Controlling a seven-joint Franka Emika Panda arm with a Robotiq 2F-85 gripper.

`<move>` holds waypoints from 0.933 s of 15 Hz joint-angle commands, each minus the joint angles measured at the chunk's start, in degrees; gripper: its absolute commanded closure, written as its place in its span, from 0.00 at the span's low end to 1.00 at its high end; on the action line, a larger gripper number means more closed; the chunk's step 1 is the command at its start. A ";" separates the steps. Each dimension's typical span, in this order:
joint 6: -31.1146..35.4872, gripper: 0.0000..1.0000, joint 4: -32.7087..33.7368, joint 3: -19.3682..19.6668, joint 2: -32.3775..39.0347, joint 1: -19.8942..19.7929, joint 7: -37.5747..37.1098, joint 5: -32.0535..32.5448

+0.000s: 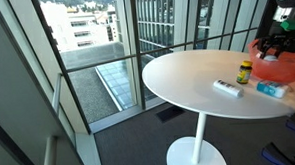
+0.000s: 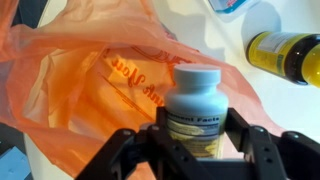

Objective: Remove the white bottle from the plastic

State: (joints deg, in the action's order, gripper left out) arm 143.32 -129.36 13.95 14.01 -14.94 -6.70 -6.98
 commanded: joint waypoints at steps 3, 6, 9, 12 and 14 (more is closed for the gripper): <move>-4.37 0.65 -3.05 0.61 -8.29 1.20 -1.54 4.02; -5.56 0.65 -4.58 -0.11 -12.41 1.85 -1.58 5.78; -5.94 0.65 -6.29 -1.45 -15.60 3.09 -1.05 6.58; -6.54 0.65 -7.34 -3.34 -17.16 4.71 0.53 5.25; -7.62 0.65 -7.50 -4.73 -17.40 6.06 1.82 4.58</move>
State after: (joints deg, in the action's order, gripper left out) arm 137.92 -135.90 10.71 -1.32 -10.19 -6.57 -1.62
